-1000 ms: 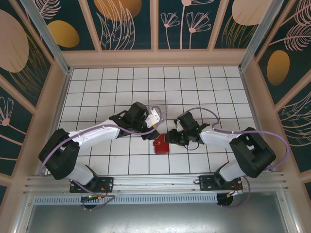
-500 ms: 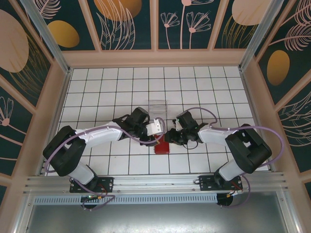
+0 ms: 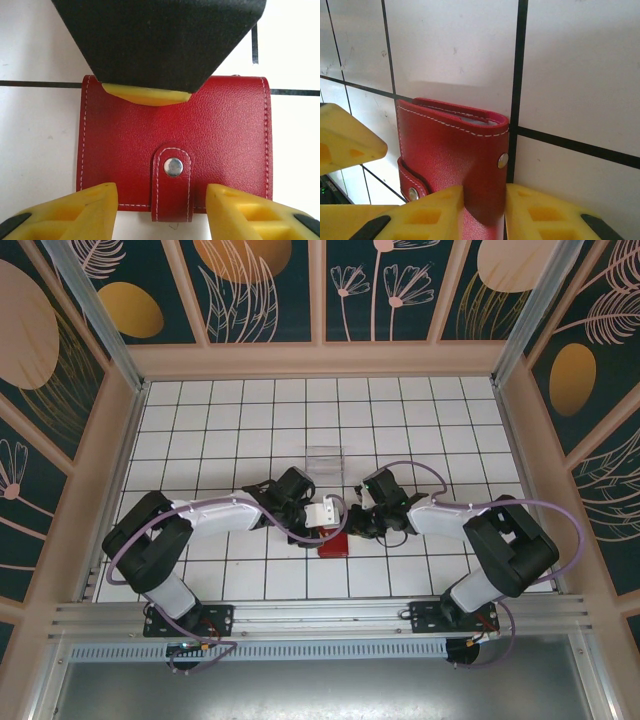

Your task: Take the credit cards out of the card holder

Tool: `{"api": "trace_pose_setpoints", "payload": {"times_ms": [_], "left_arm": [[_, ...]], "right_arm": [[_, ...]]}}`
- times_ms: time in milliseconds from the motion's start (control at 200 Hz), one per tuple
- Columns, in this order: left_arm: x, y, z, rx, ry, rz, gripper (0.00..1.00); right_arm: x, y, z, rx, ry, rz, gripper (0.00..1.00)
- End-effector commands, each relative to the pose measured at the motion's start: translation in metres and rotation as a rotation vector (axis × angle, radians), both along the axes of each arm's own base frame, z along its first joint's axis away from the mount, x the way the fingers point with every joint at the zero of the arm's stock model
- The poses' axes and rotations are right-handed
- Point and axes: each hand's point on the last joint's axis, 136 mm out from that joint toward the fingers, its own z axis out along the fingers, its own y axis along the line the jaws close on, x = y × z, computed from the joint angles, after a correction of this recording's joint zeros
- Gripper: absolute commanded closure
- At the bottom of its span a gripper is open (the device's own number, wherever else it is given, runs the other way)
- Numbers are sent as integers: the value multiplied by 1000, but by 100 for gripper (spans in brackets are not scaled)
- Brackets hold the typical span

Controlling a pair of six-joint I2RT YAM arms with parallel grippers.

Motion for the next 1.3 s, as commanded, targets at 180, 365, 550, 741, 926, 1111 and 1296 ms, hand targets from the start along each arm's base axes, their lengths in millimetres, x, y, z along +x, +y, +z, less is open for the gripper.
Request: {"api": "trace_pose_setpoints", "payload": {"times_ms": [180, 365, 550, 741, 926, 1111, 1296], "left_arm": [[2, -9, -1, 21, 26, -34, 44], [-6, -10, -12, 46, 101, -54, 45], [-6, -10, -16, 112, 117, -62, 45], [0, -7, -18, 157, 103, -50, 51], [-3, -4, -17, 165, 107, -48, 60], [-4, -3, -18, 166, 104, -45, 67], [0, -6, -13, 151, 88, -37, 74]], "right_arm": [[-1, 4, 2, 8, -14, 16, 75], [-1, 5, 0, 17, -9, 7, 78], [-1, 6, -1, 14, -11, 6, 81], [-3, 6, -3, 13, -7, 13, 85], [-3, 6, -5, 10, -7, 13, 92], [-3, 5, -6, 5, -4, 7, 97], [-2, 4, -5, -4, -10, 0, 100]]}}
